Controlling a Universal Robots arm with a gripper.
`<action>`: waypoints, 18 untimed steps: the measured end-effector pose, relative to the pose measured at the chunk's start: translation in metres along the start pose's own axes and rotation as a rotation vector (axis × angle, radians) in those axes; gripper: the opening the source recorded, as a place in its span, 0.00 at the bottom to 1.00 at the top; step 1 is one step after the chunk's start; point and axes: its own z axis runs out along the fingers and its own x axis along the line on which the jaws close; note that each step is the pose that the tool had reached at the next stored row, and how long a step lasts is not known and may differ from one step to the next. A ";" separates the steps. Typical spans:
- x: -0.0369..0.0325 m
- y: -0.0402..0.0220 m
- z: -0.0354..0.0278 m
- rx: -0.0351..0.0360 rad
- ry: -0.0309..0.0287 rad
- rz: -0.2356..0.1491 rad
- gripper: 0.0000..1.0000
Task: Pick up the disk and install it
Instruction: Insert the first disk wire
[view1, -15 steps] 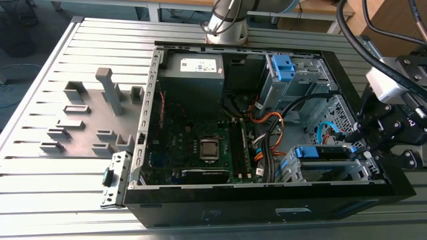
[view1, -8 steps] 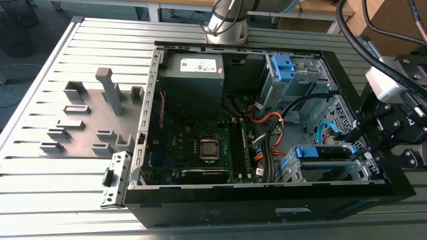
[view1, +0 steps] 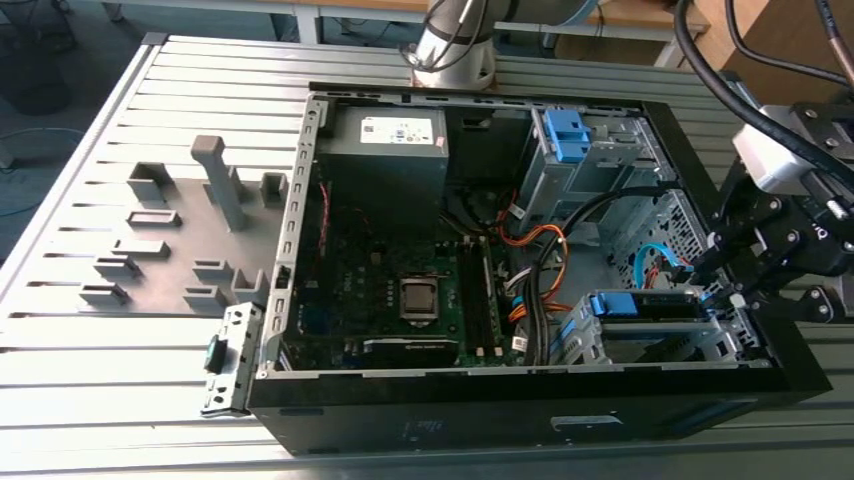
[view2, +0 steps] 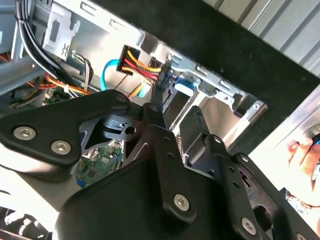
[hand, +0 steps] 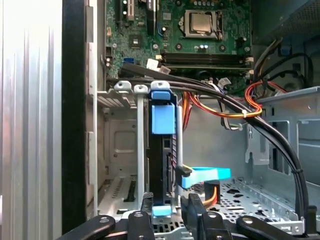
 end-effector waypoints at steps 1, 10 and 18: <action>-0.0010 -0.0011 0.0006 0.0000 0.0000 0.000 0.41; -0.0097 -0.0078 0.0107 0.0001 0.0084 -0.002 0.41; -0.0114 -0.0089 0.0116 0.0000 0.0090 -0.002 0.40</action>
